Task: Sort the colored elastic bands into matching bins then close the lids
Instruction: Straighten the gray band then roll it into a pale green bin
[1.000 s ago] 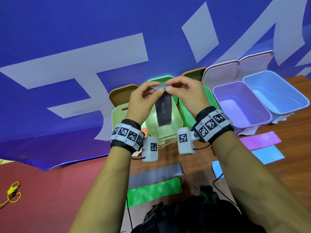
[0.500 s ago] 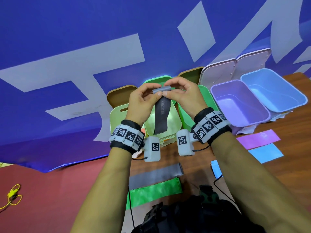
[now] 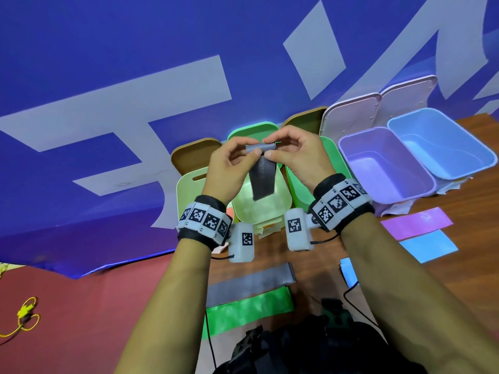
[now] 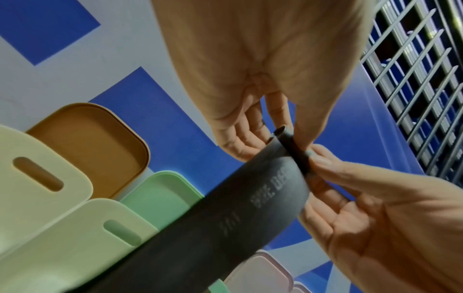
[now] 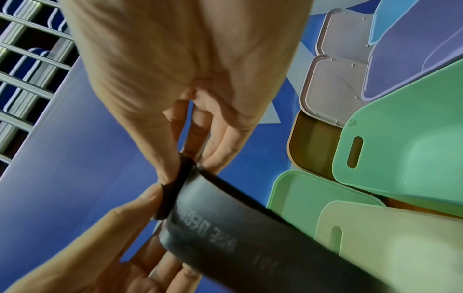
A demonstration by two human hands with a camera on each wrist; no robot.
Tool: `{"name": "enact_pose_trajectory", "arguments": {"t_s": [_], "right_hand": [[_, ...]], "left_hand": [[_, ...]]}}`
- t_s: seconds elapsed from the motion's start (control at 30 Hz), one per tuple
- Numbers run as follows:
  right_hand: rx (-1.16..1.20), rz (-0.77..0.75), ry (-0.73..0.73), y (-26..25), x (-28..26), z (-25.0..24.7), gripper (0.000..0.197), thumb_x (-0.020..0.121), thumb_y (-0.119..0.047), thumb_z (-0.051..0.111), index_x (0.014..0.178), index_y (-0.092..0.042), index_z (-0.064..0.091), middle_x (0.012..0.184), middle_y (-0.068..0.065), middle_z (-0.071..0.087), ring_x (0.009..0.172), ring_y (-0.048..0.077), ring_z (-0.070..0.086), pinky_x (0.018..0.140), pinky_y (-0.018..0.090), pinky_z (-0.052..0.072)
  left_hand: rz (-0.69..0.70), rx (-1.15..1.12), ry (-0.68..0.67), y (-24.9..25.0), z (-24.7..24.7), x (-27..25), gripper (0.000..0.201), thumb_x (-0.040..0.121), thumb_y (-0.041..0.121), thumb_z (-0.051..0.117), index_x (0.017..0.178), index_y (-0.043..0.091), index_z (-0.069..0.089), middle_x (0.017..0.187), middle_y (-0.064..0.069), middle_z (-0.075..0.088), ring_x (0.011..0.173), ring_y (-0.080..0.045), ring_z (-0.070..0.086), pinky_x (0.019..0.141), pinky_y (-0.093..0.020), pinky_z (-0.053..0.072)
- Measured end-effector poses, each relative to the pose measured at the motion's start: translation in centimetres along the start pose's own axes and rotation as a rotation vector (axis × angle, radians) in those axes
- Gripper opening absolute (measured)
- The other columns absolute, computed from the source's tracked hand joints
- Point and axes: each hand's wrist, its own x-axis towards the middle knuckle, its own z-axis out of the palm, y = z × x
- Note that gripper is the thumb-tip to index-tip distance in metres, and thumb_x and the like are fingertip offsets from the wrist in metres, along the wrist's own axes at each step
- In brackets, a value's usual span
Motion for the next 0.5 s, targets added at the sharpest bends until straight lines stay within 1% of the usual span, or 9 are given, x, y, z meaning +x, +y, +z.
{"name": "enact_pose_trajectory", "arguments": {"t_s": [0.07, 0.13, 0.2, 0.27, 0.3, 0.33, 0.4, 0.43, 0.5], "right_hand": [[0.048, 0.003, -0.003, -0.1, 0.0, 0.0, 0.017, 0.082, 0.002, 0.071, 0.097, -0.005, 0.068, 0.099, 0.013, 0.070, 0.093, 0.017, 0.067, 0.091, 0.032, 0.055], [0.069, 0.025, 0.005, 0.0, 0.0, 0.0, 0.014, 0.085, -0.007, 0.070, 0.098, -0.012, 0.068, 0.097, 0.016, 0.070, 0.091, 0.017, 0.066, 0.089, 0.034, 0.054], [0.045, 0.053, 0.002, 0.1, 0.0, 0.0, 0.012, 0.087, -0.010, 0.070, 0.098, -0.012, 0.068, 0.091, 0.012, 0.068, 0.086, 0.015, 0.064, 0.080, 0.030, 0.056], [0.032, 0.067, 0.008, 0.1, 0.0, 0.0, 0.009, 0.089, -0.007, 0.069, 0.098, -0.006, 0.069, 0.089, 0.011, 0.067, 0.081, 0.012, 0.062, 0.073, 0.023, 0.054], [0.032, 0.067, 0.019, 0.1, 0.0, 0.0, 0.010, 0.089, -0.005, 0.069, 0.099, -0.003, 0.069, 0.088, 0.011, 0.067, 0.080, 0.011, 0.062, 0.071, 0.021, 0.053], [0.030, 0.062, 0.028, 0.0, 0.0, -0.1, 0.011, 0.088, -0.004, 0.070, 0.100, -0.002, 0.069, 0.088, 0.011, 0.067, 0.079, 0.010, 0.063, 0.072, 0.020, 0.053], [0.013, 0.048, 0.029, -0.1, 0.1, -0.3, 0.013, 0.086, -0.004, 0.072, 0.100, -0.004, 0.070, 0.091, 0.010, 0.070, 0.082, 0.010, 0.066, 0.078, 0.022, 0.055], [0.001, 0.045, 0.021, -0.1, 0.1, -0.4, 0.014, 0.086, -0.004, 0.073, 0.099, -0.006, 0.070, 0.094, 0.011, 0.071, 0.085, 0.011, 0.068, 0.083, 0.025, 0.056], [-0.019, 0.038, 0.003, 0.0, 0.1, -0.5, 0.016, 0.084, -0.003, 0.074, 0.099, -0.008, 0.071, 0.100, 0.015, 0.072, 0.090, 0.017, 0.070, 0.090, 0.030, 0.057]], "left_hand": [[0.006, -0.022, -0.007, 0.0, 0.0, -0.1, 0.018, 0.089, -0.003, 0.065, 0.105, 0.005, 0.063, 0.102, -0.005, 0.067, 0.091, -0.007, 0.066, 0.080, -0.019, 0.051], [0.008, -0.035, -0.031, 0.0, 0.1, 0.0, 0.020, 0.088, -0.006, 0.066, 0.104, 0.006, 0.063, 0.102, -0.006, 0.066, 0.090, -0.010, 0.067, 0.080, -0.021, 0.051], [0.021, -0.037, -0.038, 0.0, 0.2, 0.0, 0.022, 0.087, -0.006, 0.066, 0.103, 0.008, 0.064, 0.103, -0.007, 0.066, 0.091, -0.011, 0.066, 0.080, -0.022, 0.051], [0.035, -0.040, -0.016, 0.0, 0.3, 0.0, 0.023, 0.086, -0.007, 0.066, 0.106, 0.005, 0.063, 0.102, -0.003, 0.065, 0.089, -0.005, 0.065, 0.080, -0.018, 0.050], [0.036, -0.038, -0.006, 0.0, 0.4, 0.0, 0.024, 0.087, -0.006, 0.066, 0.109, 0.003, 0.062, 0.101, -0.001, 0.064, 0.087, -0.002, 0.063, 0.079, -0.016, 0.049], [0.025, -0.035, -0.003, -0.1, 0.6, 0.0, 0.023, 0.089, -0.002, 0.066, 0.110, 0.003, 0.062, 0.101, 0.000, 0.064, 0.086, -0.001, 0.062, 0.079, -0.016, 0.048], [-0.014, -0.032, -0.013, -0.5, 0.7, 0.1, 0.018, 0.092, 0.010, 0.065, 0.110, 0.006, 0.062, 0.101, -0.002, 0.065, 0.088, -0.006, 0.063, 0.081, -0.022, 0.050], [-0.027, -0.028, -0.012, -0.7, 0.7, 0.1, 0.015, 0.094, 0.013, 0.063, 0.108, 0.008, 0.062, 0.099, -0.002, 0.066, 0.089, -0.008, 0.063, 0.082, -0.024, 0.050], [-0.031, -0.028, 0.001, -1.1, 0.8, 0.1, 0.010, 0.095, 0.010, 0.061, 0.105, 0.007, 0.061, 0.095, -0.002, 0.065, 0.088, -0.008, 0.063, 0.080, -0.021, 0.049]]}}
